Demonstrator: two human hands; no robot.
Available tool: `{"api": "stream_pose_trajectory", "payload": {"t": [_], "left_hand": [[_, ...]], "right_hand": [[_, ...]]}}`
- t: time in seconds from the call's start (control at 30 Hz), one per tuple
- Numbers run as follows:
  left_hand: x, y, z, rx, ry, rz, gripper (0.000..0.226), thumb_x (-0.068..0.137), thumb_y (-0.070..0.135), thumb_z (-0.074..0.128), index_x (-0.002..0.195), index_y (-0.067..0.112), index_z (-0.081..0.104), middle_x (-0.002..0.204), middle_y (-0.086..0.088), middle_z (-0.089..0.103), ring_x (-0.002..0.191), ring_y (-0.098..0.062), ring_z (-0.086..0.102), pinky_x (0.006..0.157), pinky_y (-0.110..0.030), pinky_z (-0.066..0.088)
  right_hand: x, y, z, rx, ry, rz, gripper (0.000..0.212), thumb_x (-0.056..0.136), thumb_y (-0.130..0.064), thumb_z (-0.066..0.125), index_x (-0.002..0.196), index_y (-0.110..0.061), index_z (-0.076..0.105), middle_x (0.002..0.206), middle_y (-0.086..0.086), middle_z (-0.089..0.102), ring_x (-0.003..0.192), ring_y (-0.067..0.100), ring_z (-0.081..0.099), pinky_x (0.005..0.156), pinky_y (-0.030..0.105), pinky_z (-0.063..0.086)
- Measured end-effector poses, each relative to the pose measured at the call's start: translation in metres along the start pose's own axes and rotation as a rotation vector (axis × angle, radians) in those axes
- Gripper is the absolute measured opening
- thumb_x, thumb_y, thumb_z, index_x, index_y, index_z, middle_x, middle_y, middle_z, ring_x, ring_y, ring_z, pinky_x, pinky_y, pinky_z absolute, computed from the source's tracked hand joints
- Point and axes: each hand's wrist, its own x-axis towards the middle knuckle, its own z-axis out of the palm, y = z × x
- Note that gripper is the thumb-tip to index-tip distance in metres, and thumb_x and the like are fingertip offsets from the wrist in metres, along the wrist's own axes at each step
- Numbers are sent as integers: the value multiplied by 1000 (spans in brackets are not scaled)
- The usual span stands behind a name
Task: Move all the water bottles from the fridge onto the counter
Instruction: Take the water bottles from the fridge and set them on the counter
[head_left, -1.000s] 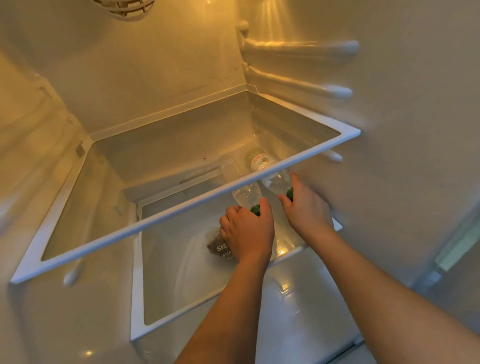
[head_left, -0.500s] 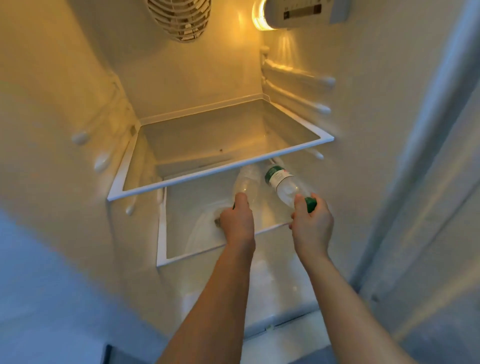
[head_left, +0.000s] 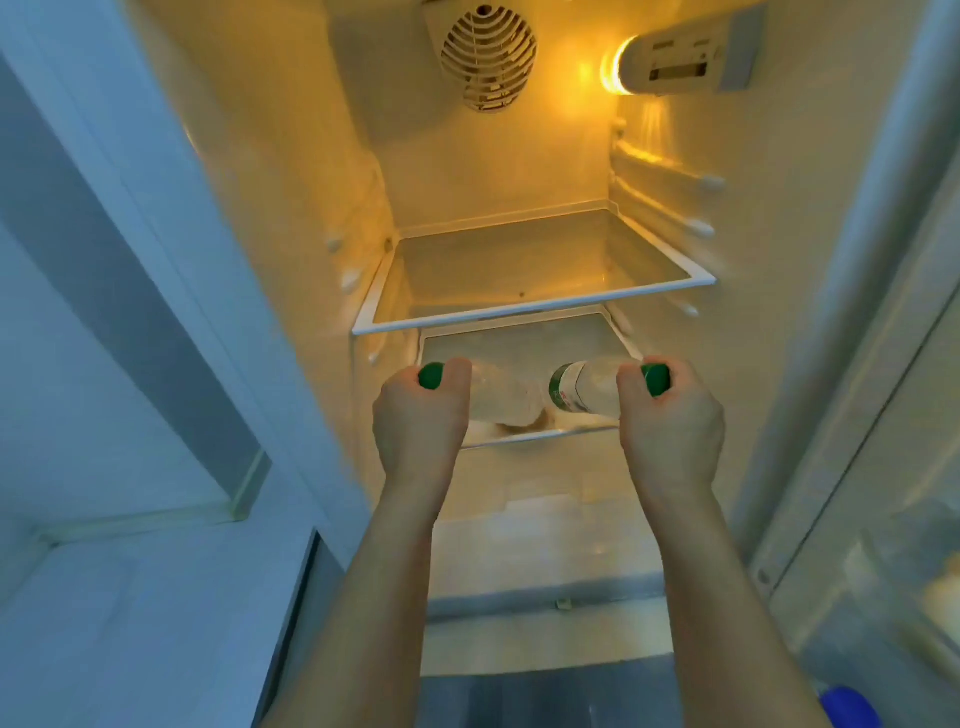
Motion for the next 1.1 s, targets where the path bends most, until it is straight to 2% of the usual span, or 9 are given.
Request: {"api": "stream_pose_trajectory", "payload": {"t": [0.13,0.2,0.3,0.43,0.57,0.67,0.83,0.9,1.1], "left_hand": [[-4,14,-26,281,68,223,38,80,43,55,60,11,53,58,-10,56,53,-23,55,47,-30,35],[-5,15,-37,353,75,241,39,79,41,57,56,11,47,54,-9,50,50,-24,46,47,-26,27],[-8,13,-47,409,35,258,41,76,43,55,53,13,40,52,-11,53,49,-25,50,47,-26,30],[-15,2,-69,466,1,215,40,74,43,55,52,15,37,48,-6,46,48,-22,43,48,-26,29],[-23,-16,-98,473,-24,161,39,71,40,56,53,15,32,47,-2,37,46,-22,38,48,-26,28],[-29,-27,-126,507,-26,106,38,71,42,57,55,15,36,49,-2,37,47,-22,39,49,-27,29],[-44,-53,-184,547,17,3,34,68,41,58,56,16,39,49,-4,45,56,-29,64,50,-26,38],[-51,-67,-214,583,50,-39,34,67,43,58,57,14,44,52,-8,53,56,-28,64,50,-28,44],[-82,-104,-287,616,113,-146,38,69,46,57,58,14,38,54,-3,48,58,-28,63,51,-27,38]], "right_hand": [[5,-34,-16,-134,-41,-72,17,88,-31,56,89,-15,60,73,5,55,71,30,49,60,31,32],[6,-48,-19,-180,-94,-112,19,84,-30,57,73,-16,51,65,3,47,69,31,44,54,31,28],[3,-60,-15,-234,-188,-139,30,79,-28,61,62,-14,40,60,2,40,63,28,40,48,28,23],[-18,-66,1,-287,-310,-163,22,76,-27,61,70,-7,56,67,11,54,62,27,46,49,27,31],[-42,-76,14,-316,-424,-172,21,73,-36,64,75,-15,61,69,8,61,67,29,59,58,32,48],[-60,-90,23,-374,-522,-189,23,71,-39,66,71,-17,58,66,6,61,67,28,61,55,28,42],[-106,-117,42,-410,-717,-229,19,70,-33,64,67,-15,59,63,7,64,67,30,64,68,40,57],[-133,-129,53,-430,-793,-259,18,72,-33,64,70,-16,60,64,7,65,66,28,64,66,36,57],[-207,-161,79,-414,-921,-340,17,72,-27,59,76,-11,57,63,7,67,57,27,66,64,37,57]]}}
